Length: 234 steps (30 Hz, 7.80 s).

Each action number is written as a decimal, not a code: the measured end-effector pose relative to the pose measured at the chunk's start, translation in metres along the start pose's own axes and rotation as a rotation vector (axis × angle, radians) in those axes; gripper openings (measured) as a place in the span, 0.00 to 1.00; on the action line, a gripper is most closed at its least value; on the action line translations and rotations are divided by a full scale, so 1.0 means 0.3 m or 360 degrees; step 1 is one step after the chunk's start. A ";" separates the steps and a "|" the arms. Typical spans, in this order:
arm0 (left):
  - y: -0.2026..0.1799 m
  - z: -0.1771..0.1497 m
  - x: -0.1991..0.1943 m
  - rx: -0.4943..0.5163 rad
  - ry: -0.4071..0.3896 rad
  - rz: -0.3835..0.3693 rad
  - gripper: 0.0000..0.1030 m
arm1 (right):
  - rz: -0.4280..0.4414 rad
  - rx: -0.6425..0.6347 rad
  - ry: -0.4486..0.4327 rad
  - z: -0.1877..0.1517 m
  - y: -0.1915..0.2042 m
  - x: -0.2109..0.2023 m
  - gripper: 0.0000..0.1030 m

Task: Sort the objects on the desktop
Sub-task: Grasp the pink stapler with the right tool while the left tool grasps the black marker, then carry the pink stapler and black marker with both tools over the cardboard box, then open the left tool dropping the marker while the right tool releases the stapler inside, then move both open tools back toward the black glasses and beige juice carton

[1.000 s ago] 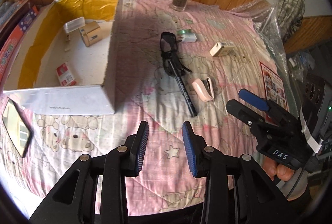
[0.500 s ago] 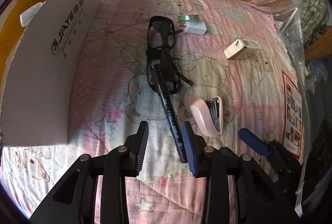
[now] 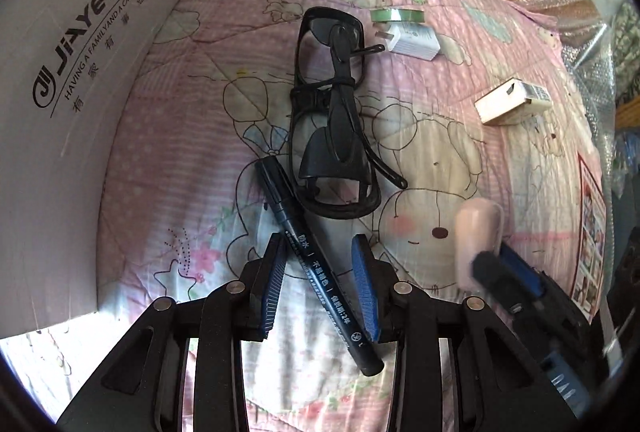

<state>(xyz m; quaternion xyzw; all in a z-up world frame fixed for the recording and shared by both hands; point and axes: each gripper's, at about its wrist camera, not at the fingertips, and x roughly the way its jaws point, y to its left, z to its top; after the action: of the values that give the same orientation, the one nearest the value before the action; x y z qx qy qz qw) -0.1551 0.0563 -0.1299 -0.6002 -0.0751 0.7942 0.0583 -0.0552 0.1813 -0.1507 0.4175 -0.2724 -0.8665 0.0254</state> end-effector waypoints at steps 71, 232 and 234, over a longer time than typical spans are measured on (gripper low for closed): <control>0.222 -0.284 -0.430 -0.0134 -0.0434 -0.0309 0.13 | -0.0147 -0.0346 -0.0095 -0.191 0.353 -0.233 0.25; 0.610 -0.125 -0.749 -0.0393 -0.0687 0.0228 0.19 | 0.0118 -0.1411 0.0247 0.120 1.179 0.041 0.48; 0.596 -0.143 -0.764 -0.0372 -0.0707 0.0240 0.19 | 0.0129 -0.1386 0.0205 0.109 1.172 0.012 0.48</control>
<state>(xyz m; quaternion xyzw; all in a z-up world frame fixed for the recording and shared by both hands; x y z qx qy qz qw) -0.0517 -0.1590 0.0412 -0.4177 -0.1324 0.8945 -0.0889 -0.1462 -0.1039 0.0366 0.4099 0.1042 -0.8710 0.2499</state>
